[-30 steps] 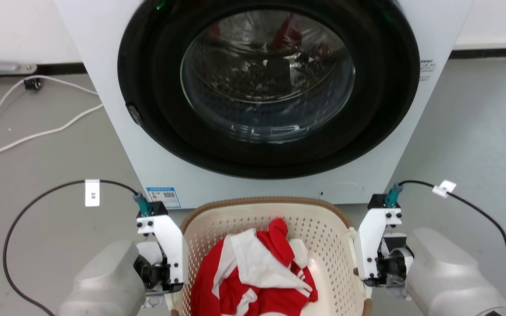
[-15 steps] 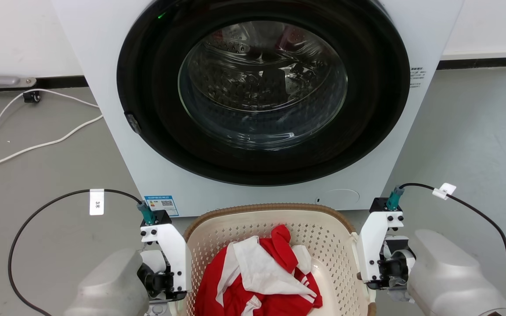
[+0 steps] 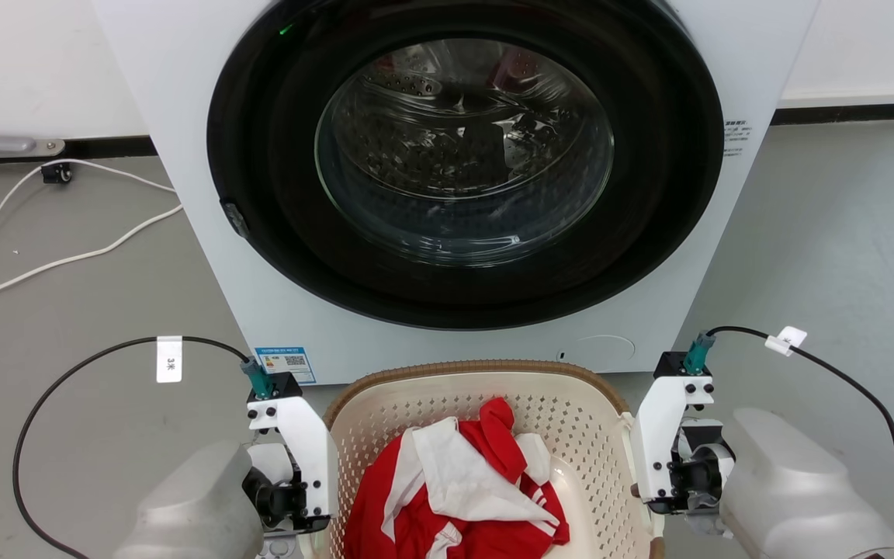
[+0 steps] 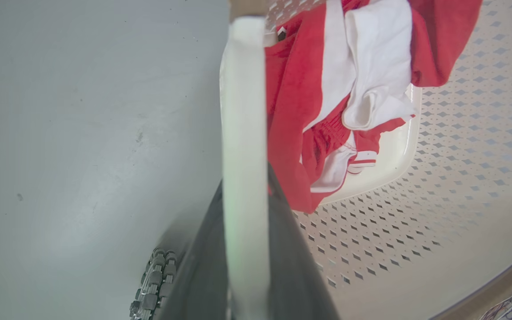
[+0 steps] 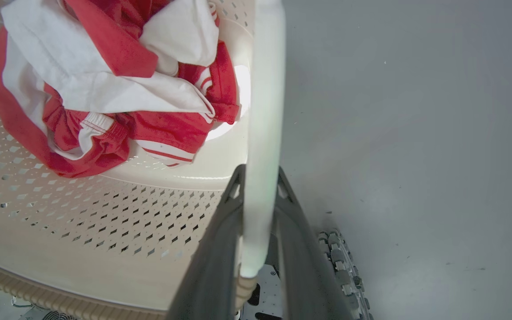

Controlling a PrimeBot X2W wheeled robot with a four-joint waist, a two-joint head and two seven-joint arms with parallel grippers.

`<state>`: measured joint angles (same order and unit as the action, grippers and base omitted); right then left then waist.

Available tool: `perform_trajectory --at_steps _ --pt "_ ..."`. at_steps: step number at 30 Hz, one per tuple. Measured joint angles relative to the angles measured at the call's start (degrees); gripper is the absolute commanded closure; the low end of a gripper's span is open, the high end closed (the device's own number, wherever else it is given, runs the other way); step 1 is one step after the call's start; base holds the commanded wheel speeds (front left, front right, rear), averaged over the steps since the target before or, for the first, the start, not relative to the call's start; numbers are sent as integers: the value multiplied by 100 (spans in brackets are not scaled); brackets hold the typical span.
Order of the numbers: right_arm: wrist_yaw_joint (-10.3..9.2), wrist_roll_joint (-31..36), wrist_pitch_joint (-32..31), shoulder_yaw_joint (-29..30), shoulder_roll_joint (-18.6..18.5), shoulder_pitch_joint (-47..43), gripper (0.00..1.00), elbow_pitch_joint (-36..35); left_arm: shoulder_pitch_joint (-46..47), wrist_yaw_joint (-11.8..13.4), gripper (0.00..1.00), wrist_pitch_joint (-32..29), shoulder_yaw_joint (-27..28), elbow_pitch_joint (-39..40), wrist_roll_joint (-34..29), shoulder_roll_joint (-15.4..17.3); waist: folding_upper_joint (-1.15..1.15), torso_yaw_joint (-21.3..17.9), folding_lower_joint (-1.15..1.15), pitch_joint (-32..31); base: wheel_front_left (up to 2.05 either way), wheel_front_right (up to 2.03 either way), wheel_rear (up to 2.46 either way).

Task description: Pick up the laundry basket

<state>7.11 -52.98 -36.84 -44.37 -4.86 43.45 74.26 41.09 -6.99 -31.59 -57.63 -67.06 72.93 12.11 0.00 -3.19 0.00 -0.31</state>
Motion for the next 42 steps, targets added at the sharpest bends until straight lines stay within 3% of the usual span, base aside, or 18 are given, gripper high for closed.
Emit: perform_trajectory --at_steps 42 --pt "0 274 -8 372 73 -54 100 0 -23 0 100 100 -202 -157 291 -13 0 -32 0 5 0 0 0"
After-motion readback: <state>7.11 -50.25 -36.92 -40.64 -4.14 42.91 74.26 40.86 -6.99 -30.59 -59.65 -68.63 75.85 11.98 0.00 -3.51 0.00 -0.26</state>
